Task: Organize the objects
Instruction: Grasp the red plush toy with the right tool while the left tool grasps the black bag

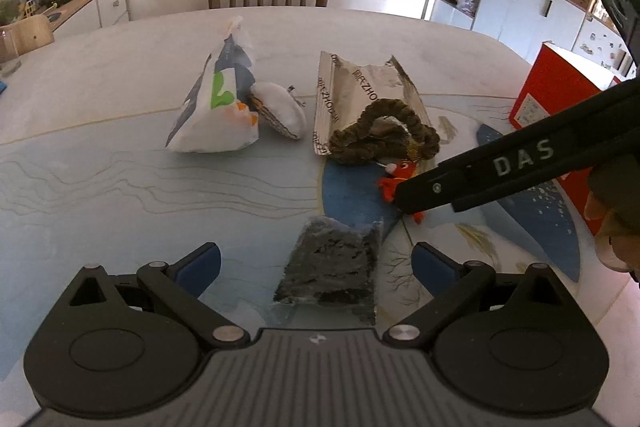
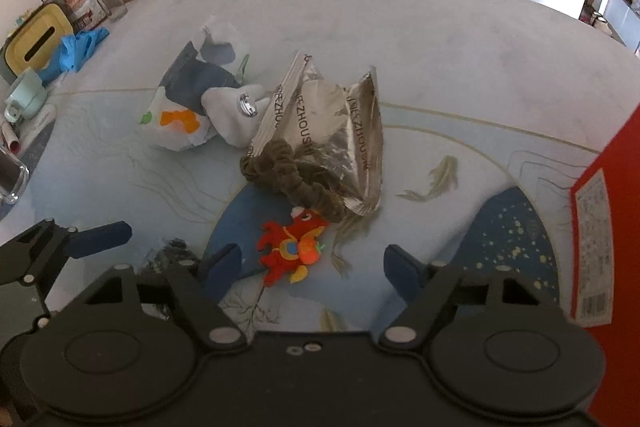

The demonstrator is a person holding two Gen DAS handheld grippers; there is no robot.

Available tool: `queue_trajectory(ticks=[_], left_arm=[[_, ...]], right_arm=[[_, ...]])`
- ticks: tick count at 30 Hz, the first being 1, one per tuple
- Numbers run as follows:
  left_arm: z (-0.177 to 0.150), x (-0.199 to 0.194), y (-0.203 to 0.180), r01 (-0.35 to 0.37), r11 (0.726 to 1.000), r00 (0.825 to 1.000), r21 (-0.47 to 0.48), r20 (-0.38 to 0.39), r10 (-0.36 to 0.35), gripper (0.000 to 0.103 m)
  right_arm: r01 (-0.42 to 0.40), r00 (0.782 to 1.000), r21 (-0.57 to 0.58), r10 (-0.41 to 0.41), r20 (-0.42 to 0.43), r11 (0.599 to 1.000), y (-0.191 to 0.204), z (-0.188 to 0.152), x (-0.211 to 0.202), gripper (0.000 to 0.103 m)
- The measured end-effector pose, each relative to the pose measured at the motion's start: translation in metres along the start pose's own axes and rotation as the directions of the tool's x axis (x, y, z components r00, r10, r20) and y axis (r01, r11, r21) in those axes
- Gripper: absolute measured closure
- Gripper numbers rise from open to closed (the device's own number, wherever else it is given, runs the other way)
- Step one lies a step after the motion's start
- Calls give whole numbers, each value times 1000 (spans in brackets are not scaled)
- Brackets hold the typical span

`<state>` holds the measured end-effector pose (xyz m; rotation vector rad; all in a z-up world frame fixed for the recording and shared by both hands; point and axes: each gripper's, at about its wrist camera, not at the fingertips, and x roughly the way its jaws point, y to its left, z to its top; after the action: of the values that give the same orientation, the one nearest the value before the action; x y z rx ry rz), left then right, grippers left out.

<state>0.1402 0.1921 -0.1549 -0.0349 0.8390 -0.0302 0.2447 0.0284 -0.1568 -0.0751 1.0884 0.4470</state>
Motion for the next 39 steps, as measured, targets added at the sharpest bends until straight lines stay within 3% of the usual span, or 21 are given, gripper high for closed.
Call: queue_trajectory(ticks=[3, 9, 16, 20, 39], left_arm=[[-1, 0, -1, -8, 1000, 1000, -2, 6, 8, 3], [-2, -1, -4, -13, 1000, 1000, 5, 5, 13, 23], [-2, -4, -6, -22, 1000, 1000, 15, 11, 22, 52], [-2, -4, -7, -25, 1000, 1000, 19, 5, 25, 63], [1, -30, -36, 3, 999, 999, 45, -46, -1, 67]], right_arm=[[-1, 1000, -8, 0, -8, 1000, 2, 1, 4, 30], [12, 1000, -33, -12, -16, 999, 7, 1, 8, 41], [5, 1000, -68, -6, -7, 998, 14, 0, 8, 66], [9, 1000, -85, -9, -6, 996, 18, -2, 6, 67], [-61, 996, -2, 61, -62, 998, -4, -48, -47, 68]])
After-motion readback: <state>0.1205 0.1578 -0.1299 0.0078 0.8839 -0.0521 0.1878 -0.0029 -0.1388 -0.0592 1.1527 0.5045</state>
